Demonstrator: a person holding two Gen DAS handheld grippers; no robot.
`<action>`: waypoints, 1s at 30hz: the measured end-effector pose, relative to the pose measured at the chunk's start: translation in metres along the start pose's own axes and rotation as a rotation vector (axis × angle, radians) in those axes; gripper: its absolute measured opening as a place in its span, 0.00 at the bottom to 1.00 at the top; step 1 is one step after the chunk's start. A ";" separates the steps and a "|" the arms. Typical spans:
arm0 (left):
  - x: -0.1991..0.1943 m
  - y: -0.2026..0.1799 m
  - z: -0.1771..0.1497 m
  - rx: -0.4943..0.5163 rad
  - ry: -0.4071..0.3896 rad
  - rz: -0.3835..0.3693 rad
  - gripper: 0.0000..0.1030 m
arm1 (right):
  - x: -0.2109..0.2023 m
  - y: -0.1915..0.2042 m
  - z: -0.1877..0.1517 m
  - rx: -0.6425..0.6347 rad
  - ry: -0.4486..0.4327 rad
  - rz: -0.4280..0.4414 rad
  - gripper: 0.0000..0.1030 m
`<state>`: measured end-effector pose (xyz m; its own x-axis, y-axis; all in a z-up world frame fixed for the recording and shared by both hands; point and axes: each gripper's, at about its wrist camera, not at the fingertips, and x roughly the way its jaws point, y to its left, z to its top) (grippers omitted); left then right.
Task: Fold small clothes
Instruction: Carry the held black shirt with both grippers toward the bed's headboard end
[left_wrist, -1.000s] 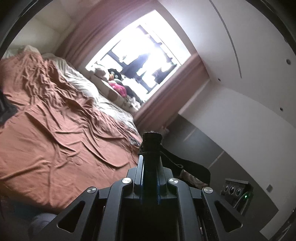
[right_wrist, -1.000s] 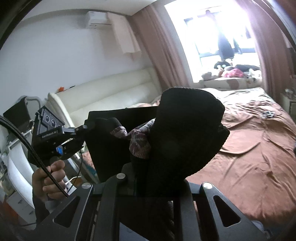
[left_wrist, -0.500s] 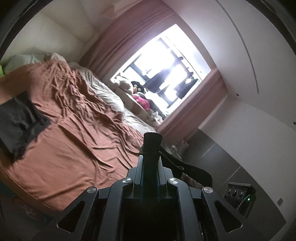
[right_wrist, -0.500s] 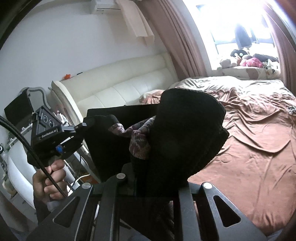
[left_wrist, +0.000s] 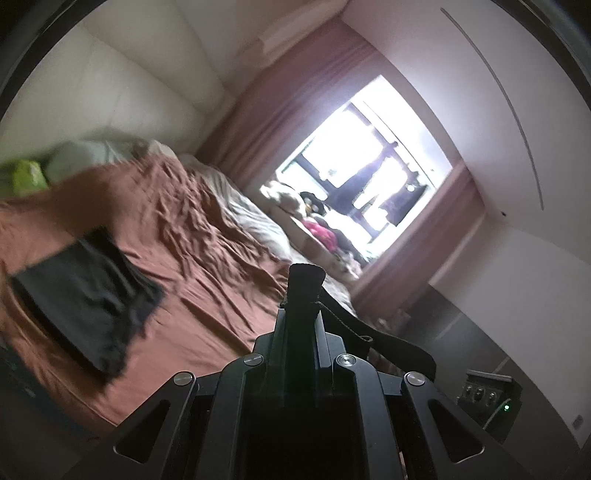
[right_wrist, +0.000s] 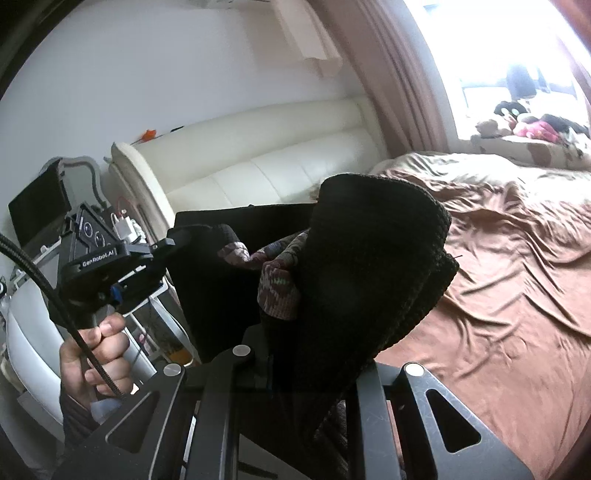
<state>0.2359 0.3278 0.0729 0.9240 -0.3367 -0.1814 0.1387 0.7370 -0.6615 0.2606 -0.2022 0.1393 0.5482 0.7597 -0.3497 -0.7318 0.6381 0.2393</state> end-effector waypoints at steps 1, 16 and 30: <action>-0.005 0.004 0.007 0.003 -0.010 0.013 0.10 | 0.008 0.004 0.004 -0.013 -0.002 0.006 0.10; -0.050 0.052 0.086 0.122 -0.112 0.189 0.10 | 0.085 0.059 0.010 -0.129 0.016 0.067 0.10; -0.056 0.104 0.136 0.212 -0.087 0.346 0.10 | 0.143 0.069 0.017 -0.161 0.065 0.138 0.10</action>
<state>0.2468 0.5033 0.1131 0.9543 -0.0043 -0.2988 -0.1232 0.9054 -0.4062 0.2955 -0.0473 0.1214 0.4150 0.8256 -0.3823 -0.8561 0.4966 0.1431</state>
